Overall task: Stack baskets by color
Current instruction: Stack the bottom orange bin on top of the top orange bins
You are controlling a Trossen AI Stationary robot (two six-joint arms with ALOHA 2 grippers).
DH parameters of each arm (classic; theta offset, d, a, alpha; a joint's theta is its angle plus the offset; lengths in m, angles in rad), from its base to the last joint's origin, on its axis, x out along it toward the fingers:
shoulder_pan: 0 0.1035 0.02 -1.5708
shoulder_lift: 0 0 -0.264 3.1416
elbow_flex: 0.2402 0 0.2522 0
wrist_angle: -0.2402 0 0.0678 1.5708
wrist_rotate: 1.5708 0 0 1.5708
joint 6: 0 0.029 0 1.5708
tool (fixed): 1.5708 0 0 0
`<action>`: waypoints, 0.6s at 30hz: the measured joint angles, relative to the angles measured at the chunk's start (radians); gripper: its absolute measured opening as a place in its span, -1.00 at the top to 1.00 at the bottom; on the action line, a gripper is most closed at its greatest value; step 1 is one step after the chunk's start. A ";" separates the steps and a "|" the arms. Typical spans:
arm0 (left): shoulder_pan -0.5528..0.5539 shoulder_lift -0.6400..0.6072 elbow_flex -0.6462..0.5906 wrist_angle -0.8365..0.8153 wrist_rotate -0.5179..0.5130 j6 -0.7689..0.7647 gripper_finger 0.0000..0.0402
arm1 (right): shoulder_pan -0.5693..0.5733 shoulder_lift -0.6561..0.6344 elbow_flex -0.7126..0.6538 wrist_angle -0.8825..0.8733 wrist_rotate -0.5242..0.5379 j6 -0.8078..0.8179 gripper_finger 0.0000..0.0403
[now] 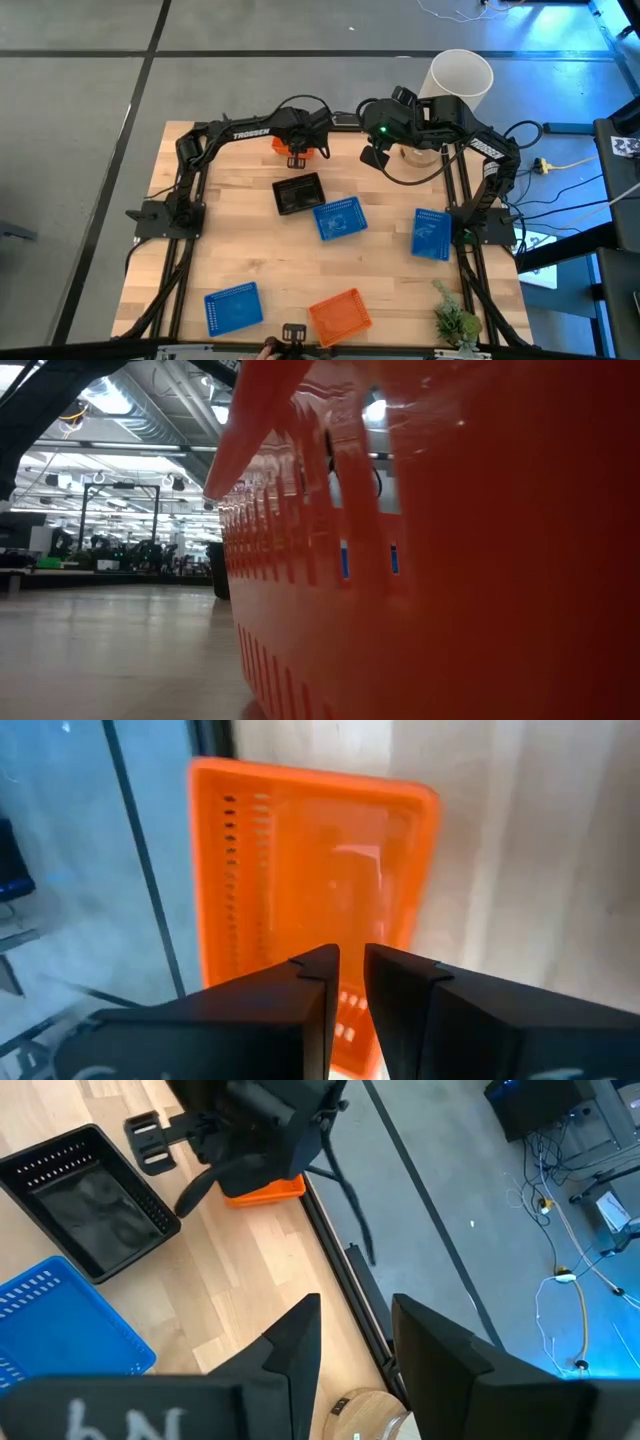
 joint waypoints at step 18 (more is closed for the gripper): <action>-0.145 -0.450 0.001 -0.192 0.310 -0.379 0.78 | 0.077 0.000 0.000 0.001 -0.699 -0.131 0.38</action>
